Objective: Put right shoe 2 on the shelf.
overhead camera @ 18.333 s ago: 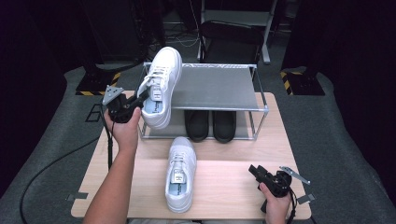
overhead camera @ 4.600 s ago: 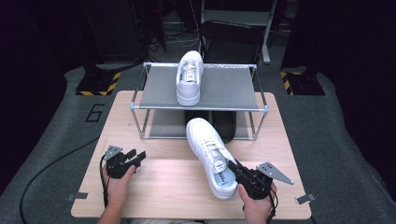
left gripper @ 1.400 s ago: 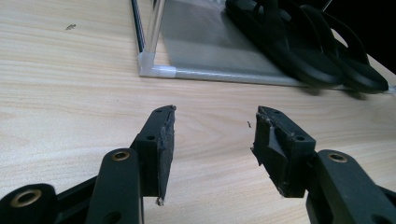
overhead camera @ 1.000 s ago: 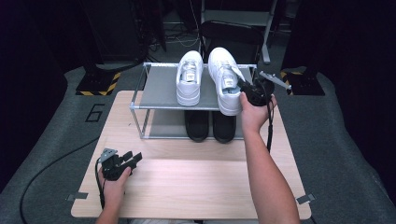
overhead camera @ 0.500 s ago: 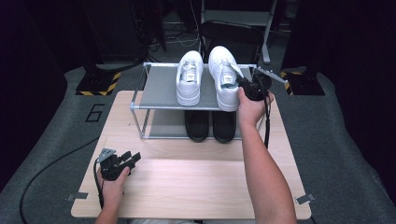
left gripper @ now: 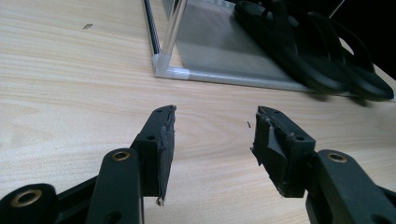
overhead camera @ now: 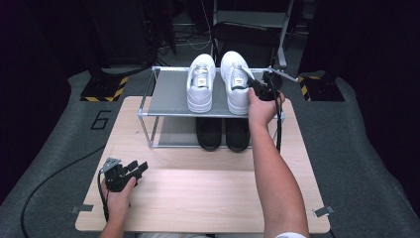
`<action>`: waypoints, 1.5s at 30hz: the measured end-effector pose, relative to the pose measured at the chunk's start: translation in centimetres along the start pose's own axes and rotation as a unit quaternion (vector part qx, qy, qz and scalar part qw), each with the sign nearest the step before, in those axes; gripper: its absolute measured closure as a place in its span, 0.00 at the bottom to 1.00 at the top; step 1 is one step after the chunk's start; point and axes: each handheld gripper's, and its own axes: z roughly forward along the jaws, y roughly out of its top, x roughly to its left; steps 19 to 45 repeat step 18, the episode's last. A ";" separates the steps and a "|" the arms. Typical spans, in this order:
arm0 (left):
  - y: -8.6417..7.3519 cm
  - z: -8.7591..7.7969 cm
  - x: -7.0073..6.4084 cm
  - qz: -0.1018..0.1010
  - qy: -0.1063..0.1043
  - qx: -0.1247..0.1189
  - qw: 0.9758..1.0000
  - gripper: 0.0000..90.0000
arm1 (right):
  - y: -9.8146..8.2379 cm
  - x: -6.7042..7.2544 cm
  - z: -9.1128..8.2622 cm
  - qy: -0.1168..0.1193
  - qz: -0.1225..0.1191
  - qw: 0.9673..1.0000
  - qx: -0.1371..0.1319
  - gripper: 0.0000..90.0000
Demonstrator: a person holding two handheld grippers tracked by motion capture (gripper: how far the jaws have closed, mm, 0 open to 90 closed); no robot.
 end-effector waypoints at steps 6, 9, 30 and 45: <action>-0.1 0.0 0.1 -0.001 0.001 0.001 1.000 0.53 | 0.2 -0.3 0.7 0.002 0.021 1.000 0.020 0.83; -0.1 0.0 0.1 -0.002 0.001 0.005 1.000 0.53 | 0.4 -0.6 0.9 0.006 0.023 0.999 0.024 0.79; -0.2 0.0 0.1 -0.001 0.003 0.006 1.000 0.53 | 0.8 0.1 -1.9 0.044 -0.015 0.998 -0.032 0.61; -0.2 0.0 0.1 -0.001 0.003 0.006 1.000 0.53 | 0.8 0.1 -1.9 0.044 -0.015 0.998 -0.032 0.61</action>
